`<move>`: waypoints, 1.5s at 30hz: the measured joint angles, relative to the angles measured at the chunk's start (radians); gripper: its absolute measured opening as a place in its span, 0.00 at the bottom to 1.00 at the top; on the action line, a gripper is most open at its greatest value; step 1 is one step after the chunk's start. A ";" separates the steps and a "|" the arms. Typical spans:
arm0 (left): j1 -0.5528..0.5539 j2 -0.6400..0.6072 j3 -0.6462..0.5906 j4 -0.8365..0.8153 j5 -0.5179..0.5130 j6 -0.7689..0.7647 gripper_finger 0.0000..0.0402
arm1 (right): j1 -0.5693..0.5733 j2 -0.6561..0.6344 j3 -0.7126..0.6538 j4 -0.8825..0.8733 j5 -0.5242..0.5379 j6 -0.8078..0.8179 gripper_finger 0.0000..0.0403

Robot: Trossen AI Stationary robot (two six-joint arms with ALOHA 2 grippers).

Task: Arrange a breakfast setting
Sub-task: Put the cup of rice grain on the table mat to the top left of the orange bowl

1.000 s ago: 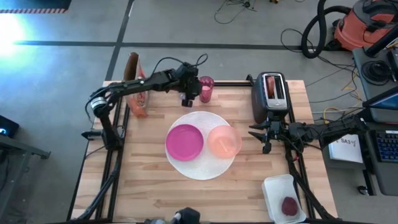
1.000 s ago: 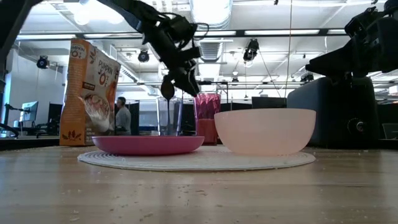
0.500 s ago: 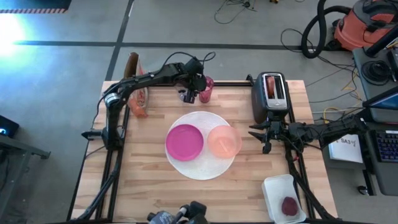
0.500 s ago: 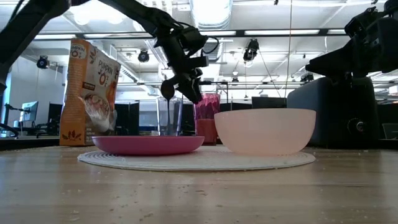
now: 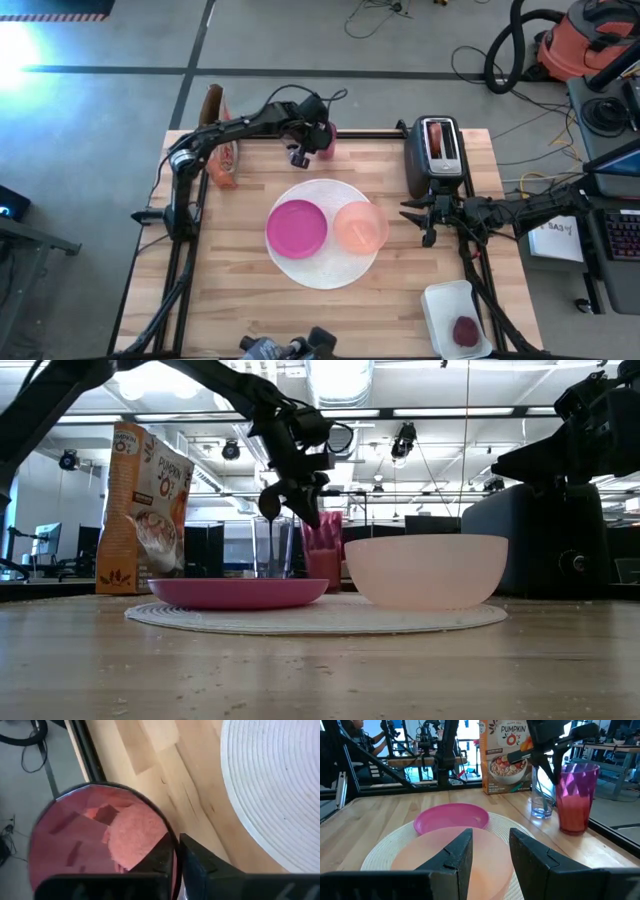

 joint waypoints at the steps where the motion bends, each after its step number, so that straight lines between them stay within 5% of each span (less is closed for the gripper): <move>1: 0.000 0.001 0.000 0.006 0.007 0.002 0.02 | 0.000 0.000 0.000 0.000 0.000 0.000 0.29; 8: -0.007 0.002 0.001 -0.015 0.039 0.046 0.01 | 0.000 0.000 0.000 0.000 0.000 0.000 0.29; 23: -0.078 0.000 0.214 -0.441 0.189 0.047 0.00 | 0.000 0.000 0.000 0.000 0.000 0.000 0.29; 45: -0.210 -0.003 0.149 -0.393 0.183 -0.001 0.00 | 0.000 0.000 0.000 0.000 0.000 0.000 0.29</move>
